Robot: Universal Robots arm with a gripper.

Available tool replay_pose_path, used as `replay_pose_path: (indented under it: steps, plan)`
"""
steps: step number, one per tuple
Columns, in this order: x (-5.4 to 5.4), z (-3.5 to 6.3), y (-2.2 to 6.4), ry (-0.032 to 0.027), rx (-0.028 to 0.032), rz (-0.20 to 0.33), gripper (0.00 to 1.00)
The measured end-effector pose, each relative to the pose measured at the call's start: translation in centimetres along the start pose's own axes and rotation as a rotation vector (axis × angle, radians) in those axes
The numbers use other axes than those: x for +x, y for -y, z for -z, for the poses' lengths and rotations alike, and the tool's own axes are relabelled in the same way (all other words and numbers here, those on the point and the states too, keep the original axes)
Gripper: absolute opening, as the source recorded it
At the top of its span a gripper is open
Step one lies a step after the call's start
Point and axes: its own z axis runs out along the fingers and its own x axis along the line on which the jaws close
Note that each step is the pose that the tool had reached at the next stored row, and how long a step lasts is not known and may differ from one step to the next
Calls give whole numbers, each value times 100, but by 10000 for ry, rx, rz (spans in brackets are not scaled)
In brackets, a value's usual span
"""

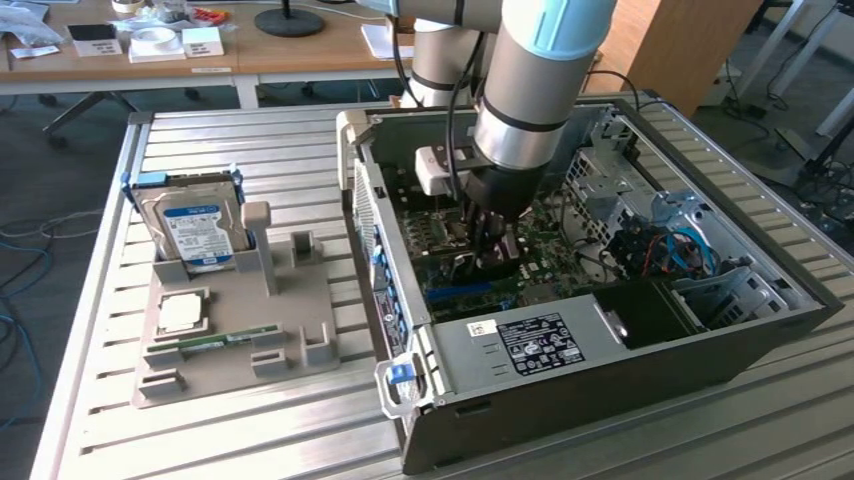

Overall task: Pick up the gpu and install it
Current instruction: 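Insert the gpu into the slot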

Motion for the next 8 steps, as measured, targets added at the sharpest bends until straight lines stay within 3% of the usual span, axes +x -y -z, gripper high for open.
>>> replay_pose_path:
  steps: [8]
  plan:
    - [6,-15,0,-3,-2,-1,27]
